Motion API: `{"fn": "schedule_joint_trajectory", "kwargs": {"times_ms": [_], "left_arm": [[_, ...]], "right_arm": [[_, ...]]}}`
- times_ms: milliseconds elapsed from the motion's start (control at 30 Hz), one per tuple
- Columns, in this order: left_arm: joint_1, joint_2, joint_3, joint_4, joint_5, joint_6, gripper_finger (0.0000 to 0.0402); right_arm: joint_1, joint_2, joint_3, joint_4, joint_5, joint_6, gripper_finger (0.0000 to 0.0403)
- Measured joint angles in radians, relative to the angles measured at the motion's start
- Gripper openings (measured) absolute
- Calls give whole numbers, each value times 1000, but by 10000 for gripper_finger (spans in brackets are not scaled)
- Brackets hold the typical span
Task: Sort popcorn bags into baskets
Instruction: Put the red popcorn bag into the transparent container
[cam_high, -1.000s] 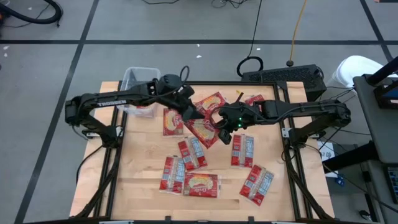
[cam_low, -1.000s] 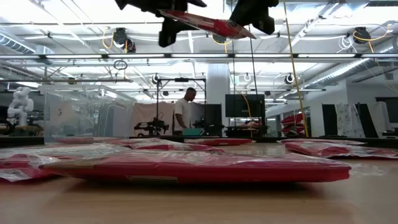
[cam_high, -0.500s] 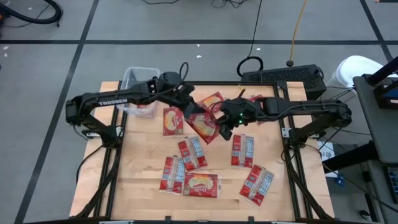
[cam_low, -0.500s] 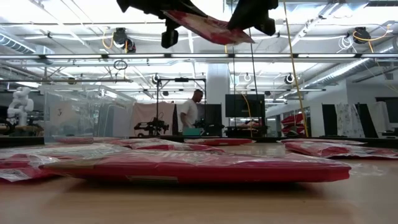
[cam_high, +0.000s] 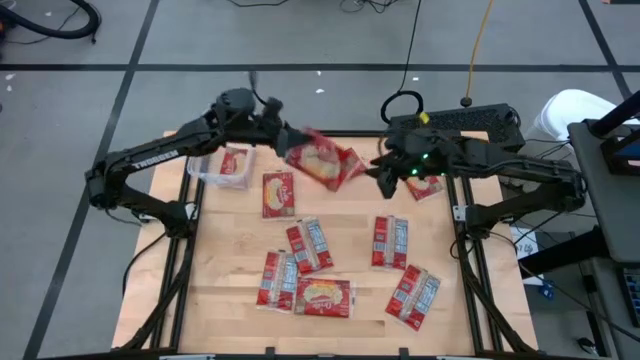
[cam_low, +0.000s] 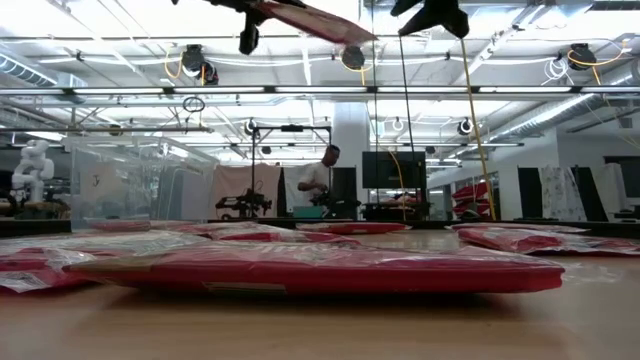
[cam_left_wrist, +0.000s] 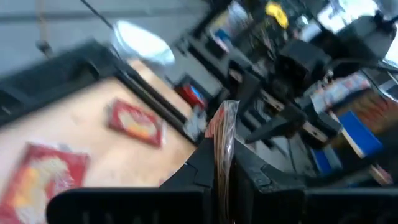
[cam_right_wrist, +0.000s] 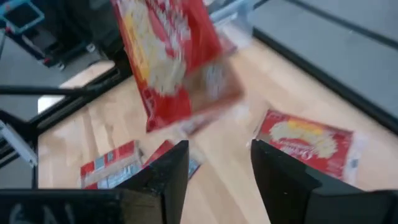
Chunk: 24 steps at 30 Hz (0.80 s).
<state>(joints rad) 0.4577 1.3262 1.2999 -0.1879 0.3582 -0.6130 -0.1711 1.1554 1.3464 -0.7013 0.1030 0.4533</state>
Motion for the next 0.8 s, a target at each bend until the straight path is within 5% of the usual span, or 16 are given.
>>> {"fn": "schedule_joint_trajectory", "kwargs": {"times_ms": [167,433,600,800], "left_arm": [[9,-40,-1,90,-147,-25,22],[-26,-49,-1,295,-405,-100,22],[-83,-42,-1,380,-556,-68,22],[-181,-30,-1,493,-721,35,22]], "right_arm": [[-63,-60,0,38,-40,-46,167],[-181,-71,-8,184,-261,-181,167],[-238,-70,-82,389,-409,-202,167],[-278,-69,-223,772,-586,-7,167]]}}
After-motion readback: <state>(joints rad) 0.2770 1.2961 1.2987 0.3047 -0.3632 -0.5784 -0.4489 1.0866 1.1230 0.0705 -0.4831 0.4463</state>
